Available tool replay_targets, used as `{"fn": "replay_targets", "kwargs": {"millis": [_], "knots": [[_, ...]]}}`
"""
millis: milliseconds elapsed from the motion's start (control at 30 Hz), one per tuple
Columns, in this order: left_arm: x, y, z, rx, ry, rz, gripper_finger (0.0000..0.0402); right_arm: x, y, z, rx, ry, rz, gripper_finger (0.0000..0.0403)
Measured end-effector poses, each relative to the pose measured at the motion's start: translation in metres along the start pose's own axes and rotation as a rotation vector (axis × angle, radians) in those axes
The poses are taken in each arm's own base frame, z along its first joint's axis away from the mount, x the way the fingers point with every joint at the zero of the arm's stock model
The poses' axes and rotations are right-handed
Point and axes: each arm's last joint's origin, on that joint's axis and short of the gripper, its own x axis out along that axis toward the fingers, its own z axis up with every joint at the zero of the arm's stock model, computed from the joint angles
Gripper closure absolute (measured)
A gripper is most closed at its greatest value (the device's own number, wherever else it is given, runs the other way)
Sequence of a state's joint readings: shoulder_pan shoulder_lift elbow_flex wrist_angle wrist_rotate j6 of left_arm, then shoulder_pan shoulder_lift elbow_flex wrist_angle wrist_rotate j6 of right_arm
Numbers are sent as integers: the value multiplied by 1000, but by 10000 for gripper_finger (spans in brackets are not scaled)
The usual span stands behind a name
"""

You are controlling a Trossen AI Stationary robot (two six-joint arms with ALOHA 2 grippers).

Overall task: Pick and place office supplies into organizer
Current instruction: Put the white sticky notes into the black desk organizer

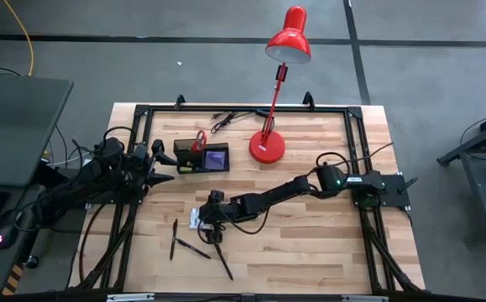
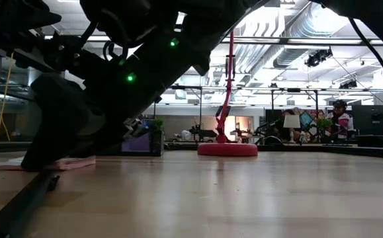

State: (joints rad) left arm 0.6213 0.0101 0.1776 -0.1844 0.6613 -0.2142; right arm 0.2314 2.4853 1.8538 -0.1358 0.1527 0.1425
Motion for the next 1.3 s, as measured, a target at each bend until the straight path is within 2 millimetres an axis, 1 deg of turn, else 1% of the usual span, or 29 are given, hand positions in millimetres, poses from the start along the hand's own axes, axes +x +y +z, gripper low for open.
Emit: {"fn": "replay_targets", "kwargs": {"millis": [233,333,533,767,933,1067,1300], "knots": [[0,0,0,0,0,0,163,1,-3,0,58,-3,-24,58],[0,0,0,0,0,0,163,1,-3,0,67,-13,-43,68],[0,0,0,0,0,0,163,-1,-7,1,36,-23,-129,72],[0,0,0,0,0,0,163,-10,-6,7,12,-16,-122,74],[0,0,0,0,0,0,163,-11,-5,8,37,-16,-80,80],[0,0,0,0,0,0,163,-12,-5,9,36,-12,-82,106],[0,0,0,0,0,0,163,-13,-4,12,19,-29,-80,178]]}}
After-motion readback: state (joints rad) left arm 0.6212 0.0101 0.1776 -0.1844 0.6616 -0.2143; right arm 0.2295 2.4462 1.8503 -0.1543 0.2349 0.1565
